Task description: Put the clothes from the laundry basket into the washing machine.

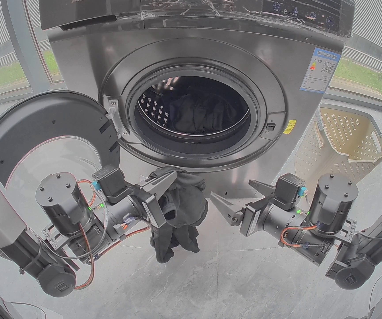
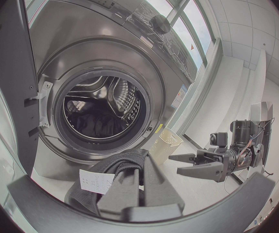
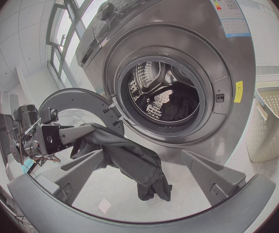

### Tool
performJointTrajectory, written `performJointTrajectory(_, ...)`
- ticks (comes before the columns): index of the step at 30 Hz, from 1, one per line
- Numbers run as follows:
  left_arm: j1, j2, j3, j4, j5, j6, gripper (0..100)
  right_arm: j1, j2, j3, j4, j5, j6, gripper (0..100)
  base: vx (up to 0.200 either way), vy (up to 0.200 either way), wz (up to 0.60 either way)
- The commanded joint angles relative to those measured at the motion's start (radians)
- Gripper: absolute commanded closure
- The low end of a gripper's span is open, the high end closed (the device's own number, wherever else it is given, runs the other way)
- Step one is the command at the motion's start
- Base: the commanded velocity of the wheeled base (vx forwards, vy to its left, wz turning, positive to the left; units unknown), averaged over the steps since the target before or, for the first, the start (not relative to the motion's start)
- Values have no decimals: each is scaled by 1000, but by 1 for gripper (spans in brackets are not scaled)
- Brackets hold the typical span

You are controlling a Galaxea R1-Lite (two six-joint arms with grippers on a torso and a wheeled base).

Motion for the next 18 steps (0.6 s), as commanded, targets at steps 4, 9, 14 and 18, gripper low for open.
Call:
performJointTrajectory(4,-1,-24,-18,-1,0,0,100,7,47,9,-5,5,0,0,0,0,0)
performJointTrajectory(9,-1,-50,-31,-1,-2,0,100,-2,119,-5,-77,7,-24,0,0,0,0)
performJointTrajectory(14,-7,-79,-37,-1,-5,-1,100,-28,173,-49,-132,4,-31,0,0,0,0)
performJointTrajectory(18,-11,-93,-35,-1,-5,-1,100,-53,179,-81,-130,1,-31,0,0,0,0)
